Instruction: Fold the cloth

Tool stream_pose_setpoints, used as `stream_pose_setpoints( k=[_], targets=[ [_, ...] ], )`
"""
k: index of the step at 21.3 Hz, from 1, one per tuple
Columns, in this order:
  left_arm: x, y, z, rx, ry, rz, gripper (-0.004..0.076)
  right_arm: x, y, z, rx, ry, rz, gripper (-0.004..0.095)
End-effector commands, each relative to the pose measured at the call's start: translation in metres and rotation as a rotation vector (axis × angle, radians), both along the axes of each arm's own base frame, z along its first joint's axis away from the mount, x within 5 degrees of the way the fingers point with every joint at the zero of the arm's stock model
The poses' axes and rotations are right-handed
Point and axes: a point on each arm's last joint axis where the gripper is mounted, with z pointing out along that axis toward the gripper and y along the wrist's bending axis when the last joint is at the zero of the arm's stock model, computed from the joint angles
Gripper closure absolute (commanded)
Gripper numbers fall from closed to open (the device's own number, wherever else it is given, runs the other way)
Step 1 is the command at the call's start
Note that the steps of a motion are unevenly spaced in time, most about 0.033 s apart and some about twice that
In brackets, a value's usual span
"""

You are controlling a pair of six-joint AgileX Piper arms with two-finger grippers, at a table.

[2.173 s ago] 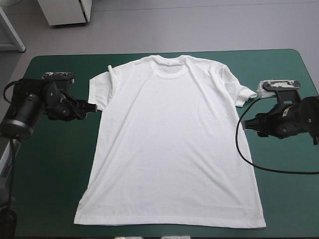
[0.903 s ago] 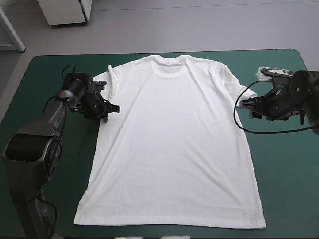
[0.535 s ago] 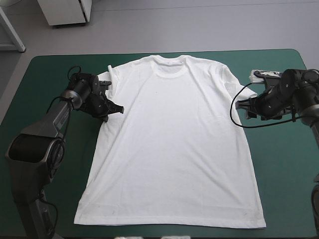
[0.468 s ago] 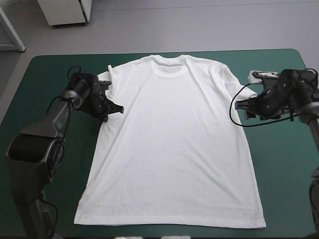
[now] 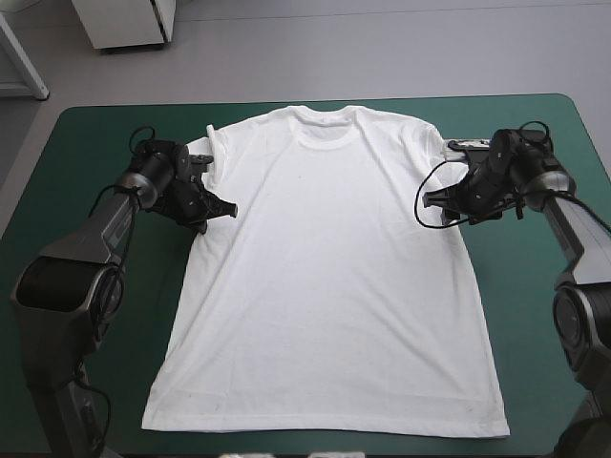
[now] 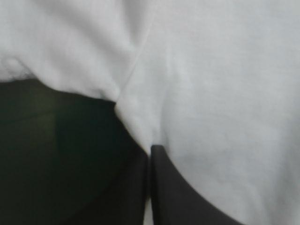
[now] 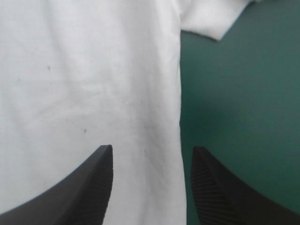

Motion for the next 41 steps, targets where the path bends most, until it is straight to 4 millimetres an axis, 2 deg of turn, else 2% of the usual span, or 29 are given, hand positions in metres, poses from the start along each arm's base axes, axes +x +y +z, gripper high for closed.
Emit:
stream_pose_setpoints(
  k=[1, 5, 8, 11, 14, 15, 16, 17, 20, 25, 33, 35, 36, 37, 38, 39, 40, 41],
  targets=[
    [0.0, -0.005, 0.02, -0.031, -0.071, 0.001, 0.0733, 0.014, -0.001, 0.02, -0.043, -0.079, -0.013, 0.0426],
    [0.001, -0.005, 0.021, -0.033, -0.081, 0.002, 0.0733, 0.023, -0.001, 0.009, -0.051, -0.046, -0.014, 0.0426],
    [0.003, -0.005, 0.021, -0.036, -0.097, 0.002, 0.0733, 0.03, 0.004, -0.013, -0.052, 0.008, -0.009, 0.0426],
    [0.003, -0.005, 0.021, -0.036, -0.097, 0.002, 0.0733, 0.033, 0.009, -0.025, -0.049, 0.042, -0.011, 0.0464],
    [0.003, -0.005, 0.021, -0.036, -0.097, 0.002, 0.0733, 0.033, 0.014, -0.037, -0.054, 0.092, -0.005, 0.0606],
    [0.003, -0.005, 0.021, -0.036, -0.099, 0.002, 0.0733, 0.032, 0.022, -0.042, -0.043, 0.123, 0.013, 0.0765],
    [0.003, -0.005, 0.021, -0.036, -0.099, 0.002, 0.0733, 0.031, 0.025, -0.042, -0.044, 0.125, 0.022, 0.0869],
    [0.003, -0.005, 0.021, -0.036, -0.099, 0.002, 0.0733, 0.03, 0.03, -0.042, -0.046, 0.125, 0.027, 0.0916],
    [0.002, -0.004, 0.024, -0.034, -0.086, 0.003, 0.0733, 0.028, 0.029, -0.031, -0.051, 0.099, 0.021, 0.0925],
    [0.0, -0.003, 0.061, -0.042, -0.176, 0.0, 0.0733, 0.016, 0.015, 0.029, -0.135, -0.056, 0.004, 0.0925],
    [-0.04, 0.005, 0.147, -0.067, -0.394, -0.025, 0.0733, -0.017, 0.001, 0.144, -0.132, -0.387, -0.034, 0.0925],
    [-0.06, 0.008, 0.186, -0.087, -0.514, -0.024, 0.0733, -0.036, -0.002, 0.181, -0.126, -0.487, -0.034, 0.0925],
    [-0.065, 0.009, 0.196, -0.09, -0.545, -0.029, 0.0733, -0.041, -0.002, 0.188, -0.123, -0.51, -0.036, 0.0925],
    [-0.073, 0.011, 0.216, -0.091, -0.61, -0.047, 0.0733, -0.052, -0.004, 0.205, -0.116, -0.562, -0.041, 0.0925],
    [-0.077, 0.011, 0.228, -0.096, -0.646, -0.047, 0.0733, -0.058, -0.005, 0.213, -0.112, -0.587, -0.043, 0.0925],
    [-0.086, 0.013, 0.249, -0.1, -0.714, -0.058, 0.0733, -0.07, -0.006, 0.227, -0.107, -0.633, -0.045, 0.0925],
    [-0.09, 0.014, 0.26, -0.103, -0.749, -0.062, 0.0733, -0.076, -0.007, 0.234, -0.105, -0.654, -0.046, 0.0925],
    [-0.099, 0.015, 0.279, -0.111, -0.804, -0.064, 0.0733, -0.086, -0.008, 0.245, -0.101, -0.693, -0.047, 0.0925]
  ],
)
